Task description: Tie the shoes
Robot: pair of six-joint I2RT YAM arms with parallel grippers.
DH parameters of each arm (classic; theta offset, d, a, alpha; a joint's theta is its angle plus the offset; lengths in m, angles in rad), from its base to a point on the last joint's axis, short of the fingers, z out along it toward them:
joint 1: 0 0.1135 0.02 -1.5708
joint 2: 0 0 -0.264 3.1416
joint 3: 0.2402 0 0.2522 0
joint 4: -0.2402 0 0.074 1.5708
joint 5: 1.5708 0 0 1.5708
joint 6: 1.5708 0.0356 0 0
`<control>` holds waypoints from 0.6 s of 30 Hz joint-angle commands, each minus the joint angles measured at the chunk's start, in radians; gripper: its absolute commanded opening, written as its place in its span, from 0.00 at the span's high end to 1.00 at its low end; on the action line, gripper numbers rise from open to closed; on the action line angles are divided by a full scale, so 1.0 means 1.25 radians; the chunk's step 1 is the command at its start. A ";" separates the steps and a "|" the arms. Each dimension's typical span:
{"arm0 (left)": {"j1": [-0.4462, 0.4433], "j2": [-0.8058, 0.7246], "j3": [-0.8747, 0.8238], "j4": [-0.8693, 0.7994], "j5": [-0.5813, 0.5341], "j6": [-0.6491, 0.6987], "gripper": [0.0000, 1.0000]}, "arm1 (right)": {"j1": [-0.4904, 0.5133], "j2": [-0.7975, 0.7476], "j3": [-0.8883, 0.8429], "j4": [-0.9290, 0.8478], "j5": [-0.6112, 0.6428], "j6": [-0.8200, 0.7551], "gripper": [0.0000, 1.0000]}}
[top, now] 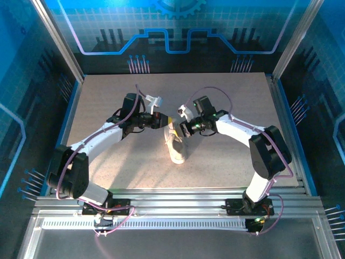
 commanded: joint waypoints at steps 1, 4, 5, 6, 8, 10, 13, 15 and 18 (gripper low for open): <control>-0.002 0.002 0.023 0.016 0.025 -0.004 1.00 | 0.010 -0.018 -0.002 0.005 0.033 0.022 0.71; -0.002 0.004 0.023 0.016 0.024 -0.004 1.00 | 0.011 -0.026 -0.012 0.006 0.058 0.013 0.68; -0.002 0.004 0.023 0.016 0.025 -0.004 1.00 | 0.011 -0.028 -0.016 0.006 0.066 0.010 0.66; -0.002 0.005 0.024 0.015 0.025 -0.004 1.00 | 0.011 -0.031 -0.019 0.007 0.072 0.007 0.64; -0.002 0.006 0.024 0.016 0.027 -0.005 1.00 | 0.010 -0.038 -0.030 0.014 0.085 0.003 0.60; -0.002 0.006 0.024 0.016 0.028 -0.006 1.00 | 0.010 -0.044 -0.040 0.027 0.086 0.003 0.57; -0.002 0.007 0.023 0.017 0.029 -0.007 1.00 | 0.004 -0.041 -0.047 0.038 0.087 0.005 0.52; -0.003 0.007 0.023 0.019 0.031 -0.006 1.00 | 0.001 -0.030 -0.044 0.044 0.080 0.011 0.51; -0.003 0.007 0.022 0.017 0.032 -0.007 1.00 | -0.008 -0.017 -0.044 0.063 0.068 0.024 0.50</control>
